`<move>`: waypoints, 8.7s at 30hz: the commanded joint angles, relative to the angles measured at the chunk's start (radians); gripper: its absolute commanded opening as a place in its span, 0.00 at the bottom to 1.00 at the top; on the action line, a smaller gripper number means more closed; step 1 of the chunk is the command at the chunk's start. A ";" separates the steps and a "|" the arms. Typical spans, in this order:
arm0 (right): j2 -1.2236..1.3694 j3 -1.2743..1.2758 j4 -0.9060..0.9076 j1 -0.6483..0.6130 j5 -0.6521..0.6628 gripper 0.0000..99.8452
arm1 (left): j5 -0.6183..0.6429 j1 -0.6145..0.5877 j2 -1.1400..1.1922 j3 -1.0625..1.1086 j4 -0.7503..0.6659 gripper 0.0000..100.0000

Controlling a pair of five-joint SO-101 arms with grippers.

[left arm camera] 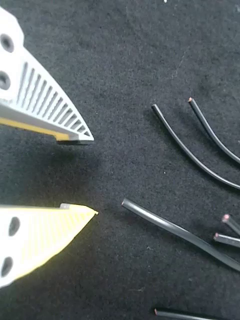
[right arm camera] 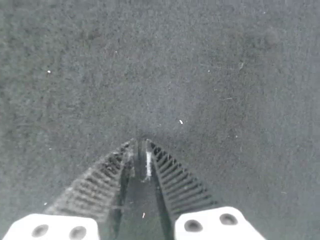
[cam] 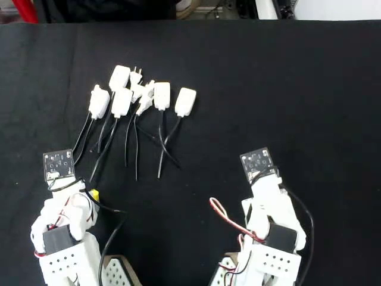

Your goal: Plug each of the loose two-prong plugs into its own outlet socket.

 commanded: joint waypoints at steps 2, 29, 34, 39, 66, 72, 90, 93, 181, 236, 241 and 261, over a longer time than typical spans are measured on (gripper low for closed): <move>-0.061 -0.004 0.012 0.011 0.002 0.03 | 0.000 0.008 -0.002 0.016 0.005 0.21; -0.061 -0.004 0.012 0.011 0.002 0.03 | 0.002 0.015 -0.002 0.016 0.005 0.21; -0.061 -0.004 0.012 0.011 0.002 0.03 | 0.002 0.015 -0.002 0.016 0.005 0.21; -0.061 -0.004 0.012 0.011 0.002 0.03 | 0.002 0.015 -0.002 0.016 0.005 0.21; -0.061 -0.004 0.012 0.011 0.002 0.03 | -0.072 -0.085 -0.002 -0.142 0.000 0.21; -0.061 -0.004 0.012 0.011 0.002 0.03 | 0.012 -0.081 -0.002 -0.265 0.005 0.21; -0.061 -0.004 0.012 0.011 0.002 0.03 | 0.015 0.065 0.158 -0.556 0.000 0.21; -0.061 -0.004 0.012 0.011 0.002 0.03 | 0.060 0.113 0.385 -0.691 -0.008 0.21; -0.061 -0.005 0.011 -0.149 0.003 0.03 | -0.181 0.328 2.078 -2.236 0.376 0.03; -0.061 -0.005 0.011 -0.149 0.003 0.03 | -0.239 0.817 0.979 -0.607 -0.184 0.30; -0.061 -0.005 0.011 -0.149 0.003 0.03 | -0.336 0.687 0.982 -0.568 -0.281 0.30; -0.061 -0.005 0.011 -0.149 0.003 0.03 | -0.397 0.550 0.979 -0.662 -0.190 0.27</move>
